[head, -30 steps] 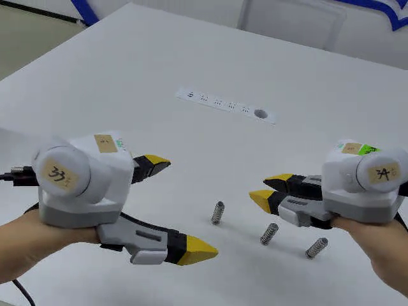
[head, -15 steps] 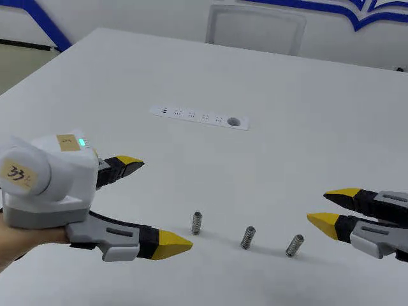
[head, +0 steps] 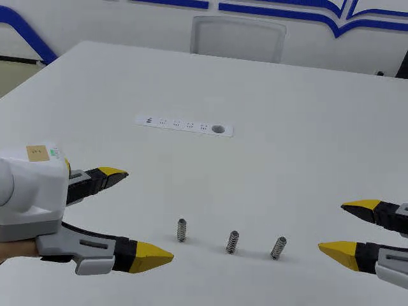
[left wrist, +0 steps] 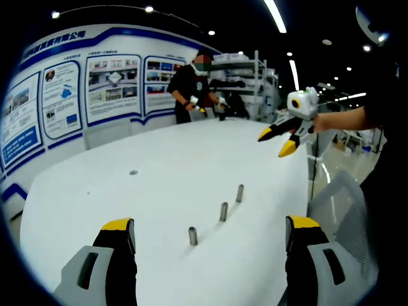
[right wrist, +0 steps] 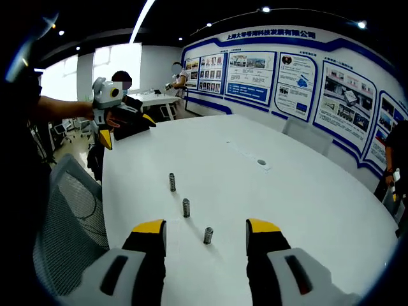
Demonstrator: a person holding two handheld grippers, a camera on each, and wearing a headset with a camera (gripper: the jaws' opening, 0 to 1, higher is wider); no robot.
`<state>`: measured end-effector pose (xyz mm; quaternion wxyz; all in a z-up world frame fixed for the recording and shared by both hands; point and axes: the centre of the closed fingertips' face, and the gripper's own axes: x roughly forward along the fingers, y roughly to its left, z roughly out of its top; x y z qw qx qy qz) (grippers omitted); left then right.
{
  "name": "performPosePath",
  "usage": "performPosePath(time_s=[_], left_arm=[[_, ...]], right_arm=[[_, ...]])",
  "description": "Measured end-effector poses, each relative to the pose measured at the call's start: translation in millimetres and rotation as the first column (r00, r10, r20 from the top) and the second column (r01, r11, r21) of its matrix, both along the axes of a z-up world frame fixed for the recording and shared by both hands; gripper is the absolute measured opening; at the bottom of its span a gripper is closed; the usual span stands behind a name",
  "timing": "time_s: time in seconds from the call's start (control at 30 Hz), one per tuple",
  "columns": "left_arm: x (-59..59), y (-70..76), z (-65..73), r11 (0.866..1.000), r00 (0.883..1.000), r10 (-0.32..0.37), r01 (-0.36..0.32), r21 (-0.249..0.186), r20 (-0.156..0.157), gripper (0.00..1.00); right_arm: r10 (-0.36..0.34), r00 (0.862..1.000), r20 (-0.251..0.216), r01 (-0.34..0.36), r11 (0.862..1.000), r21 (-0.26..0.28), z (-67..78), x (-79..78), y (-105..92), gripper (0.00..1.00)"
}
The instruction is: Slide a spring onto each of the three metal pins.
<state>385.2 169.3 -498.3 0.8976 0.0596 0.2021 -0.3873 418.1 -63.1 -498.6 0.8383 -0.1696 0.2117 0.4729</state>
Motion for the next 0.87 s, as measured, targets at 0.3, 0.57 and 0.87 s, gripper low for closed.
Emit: performPosePath(time_s=[0.3, 0.57, 0.87], left_arm=[[1.1, -0.7, 1.4, 1.0, 1.0, 0.011, -0.011, -0.002, -0.002, 1.0], [2.7, -0.8, 4.2, 1.0, 1.0, 0.004, -0.004, 0.005, 0.003, 1.0], [1.2, -0.4, 3.7, 1.0, 1.0, 0.002, -0.002, 0.012, -0.003, 1.0]], right_arm=[[0.019, 0.999, -0.041, -0.019, 1.0, -0.019, -14.0, -14.2, 8.4, 0.68], [0.016, 0.999, -0.047, -0.017, 1.0, -0.013, -14.4, -13.8, 8.7, 0.79], [0.018, 0.999, -0.044, -0.018, 1.0, -0.01, -11.6, -12.9, 8.7, 0.8]])
